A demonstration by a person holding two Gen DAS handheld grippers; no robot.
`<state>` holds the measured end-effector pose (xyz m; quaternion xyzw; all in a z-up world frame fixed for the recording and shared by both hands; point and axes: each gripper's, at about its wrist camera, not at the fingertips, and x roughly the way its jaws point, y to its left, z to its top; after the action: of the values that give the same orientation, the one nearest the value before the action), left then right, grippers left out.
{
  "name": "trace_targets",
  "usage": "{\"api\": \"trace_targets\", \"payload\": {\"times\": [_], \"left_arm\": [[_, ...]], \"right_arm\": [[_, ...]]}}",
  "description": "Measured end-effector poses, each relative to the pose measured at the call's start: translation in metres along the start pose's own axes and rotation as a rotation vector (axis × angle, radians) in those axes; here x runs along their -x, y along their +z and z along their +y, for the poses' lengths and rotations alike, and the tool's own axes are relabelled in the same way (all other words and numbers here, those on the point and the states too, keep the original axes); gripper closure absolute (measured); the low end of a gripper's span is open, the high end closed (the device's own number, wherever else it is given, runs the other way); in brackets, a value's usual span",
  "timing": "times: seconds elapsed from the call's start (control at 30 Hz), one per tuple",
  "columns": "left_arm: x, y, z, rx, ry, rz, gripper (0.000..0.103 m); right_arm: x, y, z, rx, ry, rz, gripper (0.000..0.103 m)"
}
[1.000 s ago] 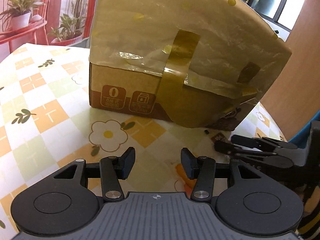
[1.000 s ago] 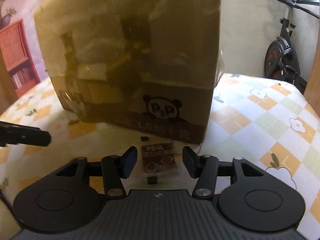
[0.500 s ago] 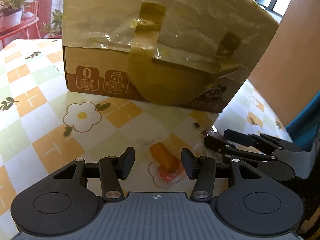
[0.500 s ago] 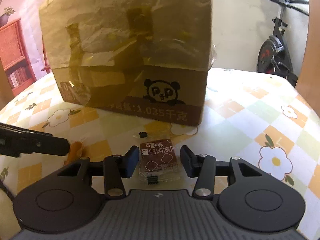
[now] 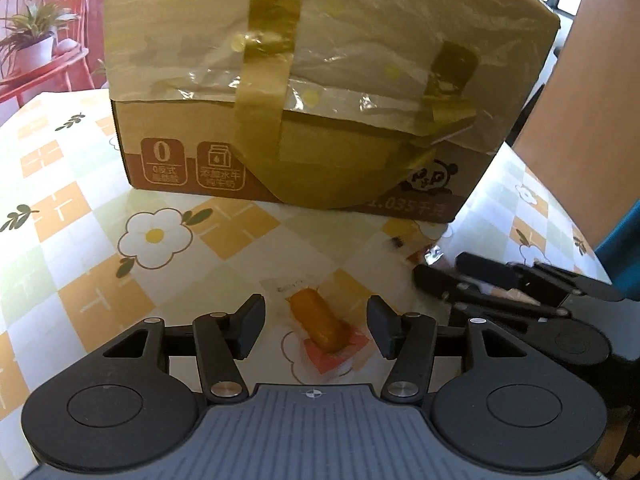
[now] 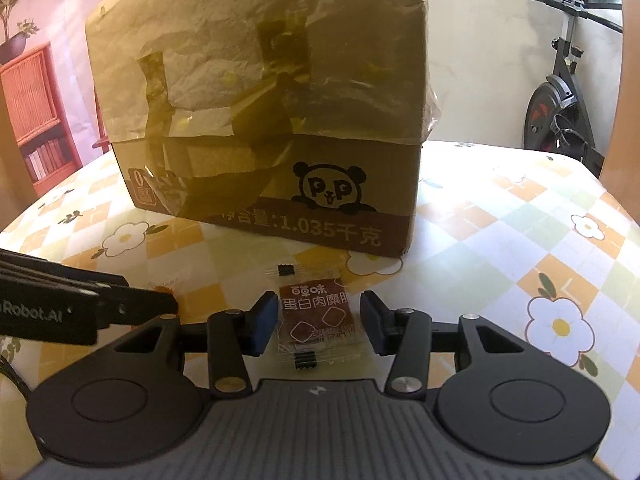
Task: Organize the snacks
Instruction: 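Lower the left tool over the orange sausage stick while the right tool approaches the brown packet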
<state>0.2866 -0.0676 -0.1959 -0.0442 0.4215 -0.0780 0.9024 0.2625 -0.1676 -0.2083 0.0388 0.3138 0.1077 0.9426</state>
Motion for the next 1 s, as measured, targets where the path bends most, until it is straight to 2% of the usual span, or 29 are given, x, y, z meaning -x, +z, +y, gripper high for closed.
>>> {"api": "trace_targets", "payload": {"times": [0.23,0.47,0.53,0.6,1.0], "left_arm": [[-0.008,-0.004,-0.004,-0.020,0.010,0.026,0.042],[-0.007,-0.007,-0.005,-0.045,0.014,0.005,0.040],[-0.005,-0.005,0.002,0.010,-0.016,0.003,0.048],[-0.001,-0.004,0.008,0.071,-0.054,-0.006,0.048],[-0.005,-0.008,0.001,0.015,-0.019,-0.011,0.047]], "right_arm": [[0.005,-0.001,-0.015,-0.100,-0.036,-0.022,0.056],[0.007,-0.001,-0.019,-0.116,-0.025,-0.025,0.056],[0.007,-0.001,-0.020,-0.118,-0.019,-0.026,0.056],[0.007,-0.001,-0.021,-0.118,-0.017,-0.027,0.056],[0.006,0.000,-0.020,-0.110,-0.016,-0.023,0.056]]}}
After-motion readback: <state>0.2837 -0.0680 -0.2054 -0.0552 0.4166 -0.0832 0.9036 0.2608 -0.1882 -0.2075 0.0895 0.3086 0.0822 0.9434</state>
